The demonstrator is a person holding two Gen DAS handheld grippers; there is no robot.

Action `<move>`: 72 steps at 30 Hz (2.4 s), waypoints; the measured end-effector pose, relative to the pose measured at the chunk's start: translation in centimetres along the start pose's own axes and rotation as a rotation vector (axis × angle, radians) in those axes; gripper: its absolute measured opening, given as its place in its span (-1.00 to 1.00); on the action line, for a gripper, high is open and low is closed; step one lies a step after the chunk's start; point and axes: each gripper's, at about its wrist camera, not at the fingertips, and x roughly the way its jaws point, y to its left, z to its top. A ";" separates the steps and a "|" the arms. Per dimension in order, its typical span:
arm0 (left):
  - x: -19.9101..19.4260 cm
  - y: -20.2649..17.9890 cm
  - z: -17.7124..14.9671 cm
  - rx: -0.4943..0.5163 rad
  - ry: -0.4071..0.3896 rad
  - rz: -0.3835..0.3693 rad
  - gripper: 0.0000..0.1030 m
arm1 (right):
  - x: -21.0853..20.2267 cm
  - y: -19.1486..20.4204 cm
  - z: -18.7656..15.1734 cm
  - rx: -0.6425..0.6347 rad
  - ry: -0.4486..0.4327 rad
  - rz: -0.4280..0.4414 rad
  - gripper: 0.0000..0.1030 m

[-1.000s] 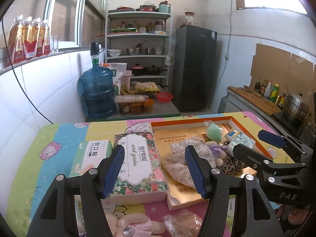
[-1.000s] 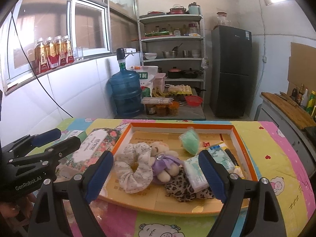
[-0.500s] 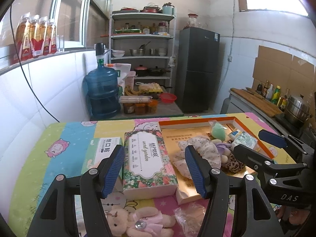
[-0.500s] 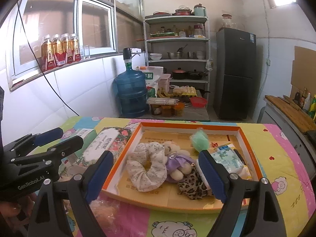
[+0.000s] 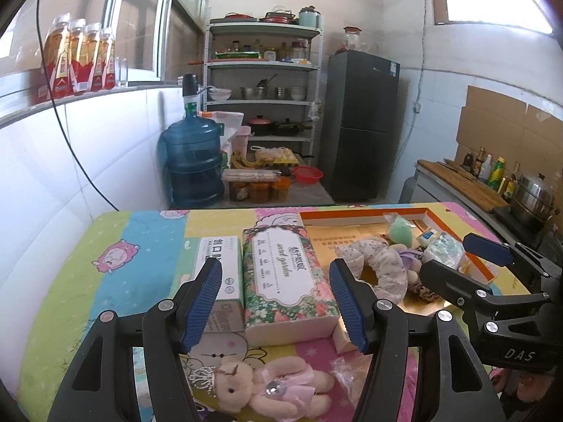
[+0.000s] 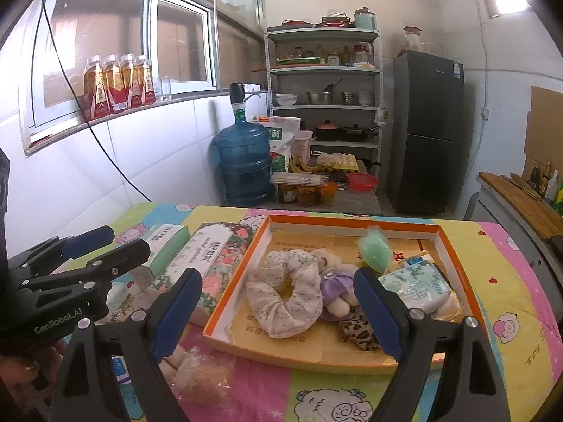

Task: Organize soft objects
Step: 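Withdraw both grippers from the box toward the remaining items on the quilt, then grasp the white Flower tissue pack with the left gripper while the right gripper grasps the bagged bun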

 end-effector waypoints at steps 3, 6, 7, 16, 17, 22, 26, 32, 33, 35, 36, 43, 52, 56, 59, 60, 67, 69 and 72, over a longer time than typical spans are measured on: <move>-0.1 0.6 -0.2 -0.008 0.001 0.004 0.27 | 0.0 0.4 -0.1 -0.005 0.003 0.005 0.70; -0.2 1.0 -0.5 -0.014 0.004 0.010 0.27 | 0.0 0.8 -0.2 -0.011 0.005 0.008 0.70; -0.2 1.2 -0.5 -0.017 0.006 0.012 0.27 | 0.1 0.9 -0.2 -0.011 0.006 0.009 0.70; -0.4 2.5 -1.1 -0.030 0.010 0.028 0.27 | 0.3 1.8 -0.9 -0.011 0.021 0.026 0.70; -0.4 2.7 -1.2 -0.032 0.011 0.031 0.27 | 0.3 1.9 -1.0 -0.012 0.023 0.028 0.70; -0.5 3.7 -1.6 -0.042 0.015 0.045 0.27 | 0.6 2.6 -1.7 -0.012 0.039 0.043 0.70; -0.5 4.5 -2.0 -0.052 0.019 0.055 0.27 | 0.9 3.0 -2.3 -0.011 0.054 0.055 0.70; -0.4 5.2 -2.7 -0.059 0.030 0.072 0.27 | 1.4 3.6 -3.1 -0.014 0.076 0.070 0.70; -0.4 5.3 -2.8 -0.060 0.031 0.075 0.27 | 1.4 3.7 -3.2 -0.014 0.077 0.072 0.70; -0.4 5.5 -3.0 -0.064 0.034 0.079 0.27 | 1.5 3.8 -3.4 -0.015 0.081 0.075 0.70; -0.3 5.6 -3.0 -0.066 0.035 0.081 0.27 | 1.6 3.9 -3.5 -0.016 0.083 0.076 0.70; -0.3 6.1 -3.3 -0.072 0.041 0.094 0.27 | 1.9 4.3 -4.0 -0.017 0.097 0.088 0.70; -0.3 7.0 -3.9 -0.083 0.048 0.104 0.27 | 2.3 4.8 -4.4 -0.020 0.111 0.095 0.71; -0.3 7.6 -4.4 -0.091 0.056 0.110 0.27 | 2.5 5.2 -4.7 -0.022 0.120 0.098 0.70; -0.2 8.1 -4.8 -0.097 0.063 0.116 0.27 | 2.7 5.4 -5.0 -0.026 0.127 0.101 0.70; -0.2 8.2 -5.0 -0.098 0.065 0.117 0.27 | 2.8 5.4 -5.0 -0.026 0.129 0.102 0.70; 0.5 9.0 -6.2 -0.114 0.099 0.126 0.27 | 3.2 5.8 -5.5 -0.029 0.144 0.106 0.70; 0.8 9.3 -6.5 -0.126 0.108 0.124 0.27 | 3.3 5.8 -5.6 -0.030 0.147 0.105 0.71; 1.2 9.9 -6.8 -0.147 0.119 0.126 0.27 | 3.5 5.8 -5.7 -0.028 0.152 0.105 0.70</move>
